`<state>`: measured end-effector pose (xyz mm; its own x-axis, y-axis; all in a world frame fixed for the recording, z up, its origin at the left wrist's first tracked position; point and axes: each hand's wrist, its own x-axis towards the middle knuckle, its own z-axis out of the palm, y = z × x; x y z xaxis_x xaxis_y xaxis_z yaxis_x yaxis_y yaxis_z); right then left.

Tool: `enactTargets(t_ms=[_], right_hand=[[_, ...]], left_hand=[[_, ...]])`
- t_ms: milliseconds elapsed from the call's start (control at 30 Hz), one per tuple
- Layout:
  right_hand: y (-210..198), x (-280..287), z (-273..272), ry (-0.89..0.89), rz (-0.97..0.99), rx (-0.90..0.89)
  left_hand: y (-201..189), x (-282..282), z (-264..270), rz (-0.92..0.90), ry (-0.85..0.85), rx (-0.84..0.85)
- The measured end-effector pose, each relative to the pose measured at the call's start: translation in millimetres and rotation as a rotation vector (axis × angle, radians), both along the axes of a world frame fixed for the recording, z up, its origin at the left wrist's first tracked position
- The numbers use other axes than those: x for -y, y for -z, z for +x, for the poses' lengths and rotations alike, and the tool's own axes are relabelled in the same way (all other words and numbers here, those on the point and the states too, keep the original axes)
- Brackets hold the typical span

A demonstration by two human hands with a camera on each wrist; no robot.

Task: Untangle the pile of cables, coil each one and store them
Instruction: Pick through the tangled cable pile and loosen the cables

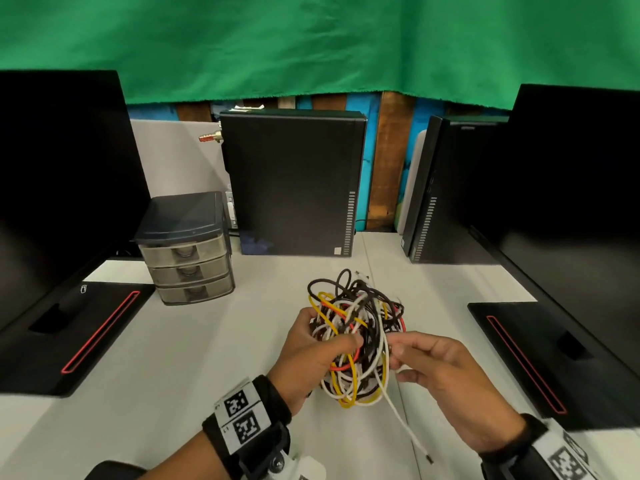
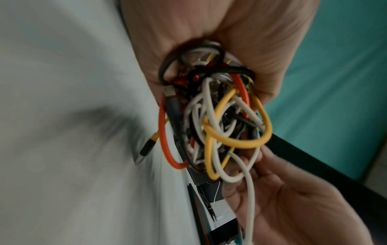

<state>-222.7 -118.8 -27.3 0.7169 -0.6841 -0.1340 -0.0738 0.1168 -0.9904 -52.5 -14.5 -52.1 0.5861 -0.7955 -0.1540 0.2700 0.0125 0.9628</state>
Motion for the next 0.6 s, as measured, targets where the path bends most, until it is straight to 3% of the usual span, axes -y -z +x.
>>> enactTargets(t_ms=[133, 200, 300, 400, 500, 600], right_hand=[[-9.5, -1.1, 0.4, -0.094, -0.085, -0.083], [-9.6, -3.1, 2.0, -0.016, -0.185, -0.068], [-5.8, -8.4, 1.2, 0.166, -0.468, 0.003], [-7.5, -12.0, -2.6, 0.172, -0.698, -0.010], [-9.2, -8.6, -5.3, 0.117, -0.789, -0.055], [-12.1, -3.3, -7.5, 0.102, -0.800, -0.025]], left_hand=[[0.7, -0.4, -1.1, -0.022, -0.006, 0.043], [-0.9, -1.2, -1.6, -0.026, 0.001, 0.102], [-7.3, -2.6, -3.3, -0.021, 0.010, 0.277], [-12.5, -3.9, -6.2, -0.021, 0.041, 0.434], [-15.7, -5.3, -11.6, -0.013, 0.119, 0.538], [-18.7, -7.9, -13.2, 0.063, 0.131, 0.823]])
